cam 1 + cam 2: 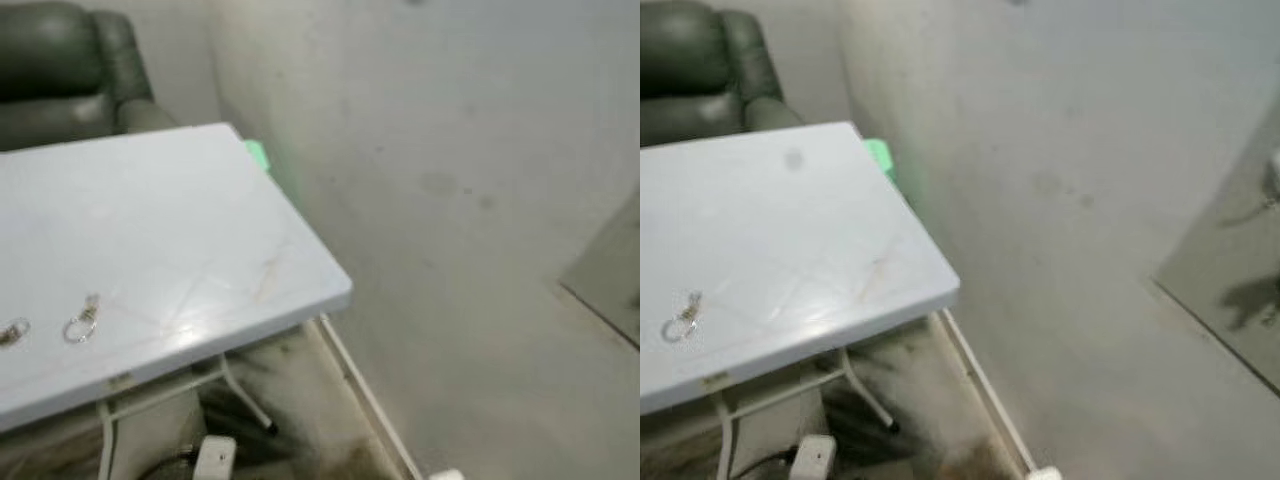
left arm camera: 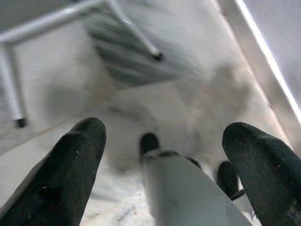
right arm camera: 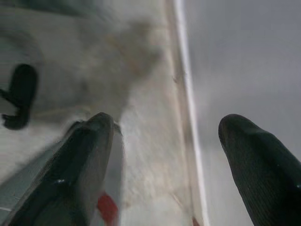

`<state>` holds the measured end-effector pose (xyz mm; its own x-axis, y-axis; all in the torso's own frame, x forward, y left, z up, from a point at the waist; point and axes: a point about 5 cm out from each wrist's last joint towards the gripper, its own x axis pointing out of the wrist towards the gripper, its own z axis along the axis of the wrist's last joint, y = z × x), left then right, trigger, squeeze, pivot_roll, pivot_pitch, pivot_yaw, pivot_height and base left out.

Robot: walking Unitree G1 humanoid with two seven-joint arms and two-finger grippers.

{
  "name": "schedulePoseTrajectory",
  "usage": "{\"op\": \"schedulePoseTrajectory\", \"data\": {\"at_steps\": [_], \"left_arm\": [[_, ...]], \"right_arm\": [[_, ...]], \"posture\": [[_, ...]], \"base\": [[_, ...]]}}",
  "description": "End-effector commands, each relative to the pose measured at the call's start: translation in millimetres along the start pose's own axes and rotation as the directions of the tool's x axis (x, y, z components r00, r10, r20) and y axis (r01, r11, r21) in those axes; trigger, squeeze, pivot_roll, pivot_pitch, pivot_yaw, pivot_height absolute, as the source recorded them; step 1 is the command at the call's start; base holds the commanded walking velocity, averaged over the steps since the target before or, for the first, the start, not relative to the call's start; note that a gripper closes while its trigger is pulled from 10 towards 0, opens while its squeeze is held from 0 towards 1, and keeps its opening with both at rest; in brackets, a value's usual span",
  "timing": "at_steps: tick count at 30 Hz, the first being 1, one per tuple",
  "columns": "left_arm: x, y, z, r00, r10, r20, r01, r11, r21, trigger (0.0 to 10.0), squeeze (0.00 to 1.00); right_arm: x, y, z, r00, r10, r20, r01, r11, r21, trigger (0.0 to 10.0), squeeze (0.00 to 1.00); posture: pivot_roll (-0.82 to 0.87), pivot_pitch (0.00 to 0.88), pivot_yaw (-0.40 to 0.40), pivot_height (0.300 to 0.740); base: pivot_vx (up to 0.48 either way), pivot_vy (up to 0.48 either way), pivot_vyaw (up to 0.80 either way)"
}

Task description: Hang keys on a hook

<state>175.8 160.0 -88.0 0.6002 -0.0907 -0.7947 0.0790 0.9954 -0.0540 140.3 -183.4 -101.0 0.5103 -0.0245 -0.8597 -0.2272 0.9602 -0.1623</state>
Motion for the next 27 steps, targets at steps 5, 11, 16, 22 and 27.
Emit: {"op": "schedulePoseTrajectory", "data": {"at_steps": [5, 11, 16, 22, 27], "left_arm": [[0.0, -7.2, -5.7, 1.000, -0.015, -0.027, 0.015, 1.000, -0.009, 10.0, 0.00], [0.2, -7.6, -5.2, 0.999, -0.016, -0.028, 0.015, 1.000, -0.011, 10.0, 0.00], [0.3, -7.5, -4.8, 1.000, -0.014, -0.028, 0.014, 1.000, -0.015, 10.0, 0.00], [0.6, -7.1, -3.9, 1.000, -0.012, -0.029, 0.011, 1.000, -0.019, 10.0, 0.00], [0.7, -6.5, -3.1, 1.000, -0.011, -0.029, 0.010, 1.000, -0.019, 10.0, 0.00]], "right_arm": [[-1.0, -8.6, -3.9, 1.000, -0.024, -0.013, 0.024, 1.000, 0.013, 10.0, 0.00], [-1.0, -9.2, -3.7, 1.000, -0.026, -0.013, 0.026, 1.000, 0.017, 10.0, 0.00], [-0.9, -9.3, -3.5, 1.000, -0.025, -0.013, 0.026, 0.999, 0.021, 10.0, 0.00], [-0.8, -9.4, -3.2, 1.000, -0.025, -0.013, 0.025, 0.999, 0.038, 10.0, 0.00], [-0.8, -9.1, -2.9, 1.000, -0.023, -0.010, 0.024, 0.997, 0.073, 10.0, 0.00]], "posture": [[0.01, 0.000, -0.032, 0.740], [0.01, 0.000, -0.033, 0.740], [0.01, 0.000, -0.034, 0.740], [0.01, 0.000, -0.033, 0.740], [0.01, 0.000, -0.031, 0.740]], "base": [[0.000, 0.000, 0.80], [0.000, 0.000, 0.80], [0.000, 0.000, 0.80], [0.000, 0.000, 0.80], [0.000, 0.000, 0.00]]}}
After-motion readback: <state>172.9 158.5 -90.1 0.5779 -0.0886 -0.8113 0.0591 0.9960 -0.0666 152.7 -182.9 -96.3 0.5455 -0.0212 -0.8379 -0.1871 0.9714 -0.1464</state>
